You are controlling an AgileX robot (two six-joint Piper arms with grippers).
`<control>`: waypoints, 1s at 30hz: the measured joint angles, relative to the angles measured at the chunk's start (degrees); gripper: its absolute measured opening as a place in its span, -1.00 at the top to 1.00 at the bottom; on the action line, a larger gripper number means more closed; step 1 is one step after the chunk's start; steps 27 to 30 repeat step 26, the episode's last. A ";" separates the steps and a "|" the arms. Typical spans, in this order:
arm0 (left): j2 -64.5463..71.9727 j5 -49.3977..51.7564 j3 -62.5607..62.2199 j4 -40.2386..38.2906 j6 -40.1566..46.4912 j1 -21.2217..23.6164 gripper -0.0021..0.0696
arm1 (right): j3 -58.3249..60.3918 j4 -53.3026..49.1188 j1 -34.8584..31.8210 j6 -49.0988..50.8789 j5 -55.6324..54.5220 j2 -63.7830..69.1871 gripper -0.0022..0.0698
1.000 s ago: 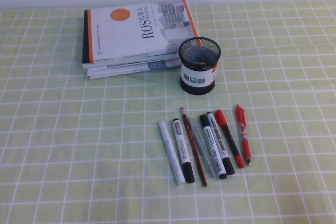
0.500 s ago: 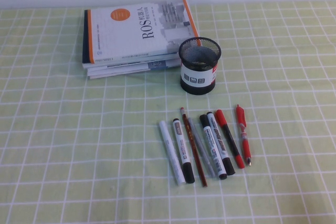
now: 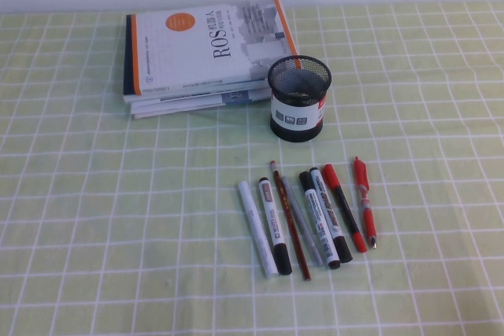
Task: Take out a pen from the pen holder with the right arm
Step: 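Take a marker out of the pen holder and lay it on the table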
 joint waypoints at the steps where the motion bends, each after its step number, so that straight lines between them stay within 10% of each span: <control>1: 0.00 0.00 0.00 0.00 0.00 0.00 0.96 | 0.00 -0.11 0.00 0.00 0.72 0.00 0.97; 30: 0.00 0.00 0.00 0.00 0.00 0.00 0.96 | 0.00 -0.38 0.00 0.02 4.96 0.00 0.97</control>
